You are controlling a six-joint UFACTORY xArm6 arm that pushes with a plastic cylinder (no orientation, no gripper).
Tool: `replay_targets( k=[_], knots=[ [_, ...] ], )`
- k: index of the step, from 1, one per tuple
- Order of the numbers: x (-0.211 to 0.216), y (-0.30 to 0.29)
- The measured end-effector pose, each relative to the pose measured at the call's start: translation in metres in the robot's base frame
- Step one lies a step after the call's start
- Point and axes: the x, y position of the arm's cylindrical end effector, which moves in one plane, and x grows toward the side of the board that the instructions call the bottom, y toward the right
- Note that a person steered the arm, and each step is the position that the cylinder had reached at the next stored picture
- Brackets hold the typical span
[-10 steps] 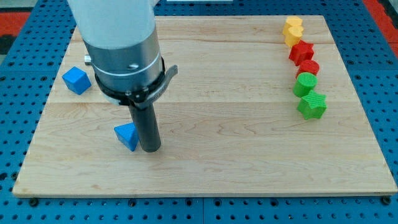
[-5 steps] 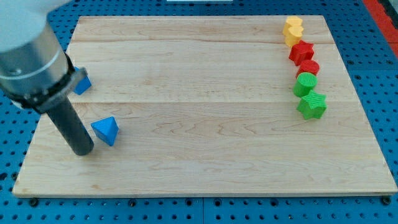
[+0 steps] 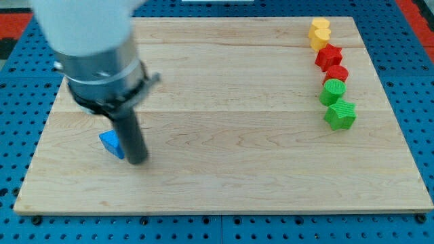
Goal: Move the blue triangle towards the blue cube
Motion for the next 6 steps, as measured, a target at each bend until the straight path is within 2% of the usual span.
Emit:
replay_targets(
  k=[1, 2, 3, 4, 5, 6],
  knots=[
    [-0.055, -0.036],
    [-0.031, -0.035],
    [0.026, -0.027],
    [0.048, -0.078],
    [0.028, -0.116],
    [0.023, -0.064]
  ],
)
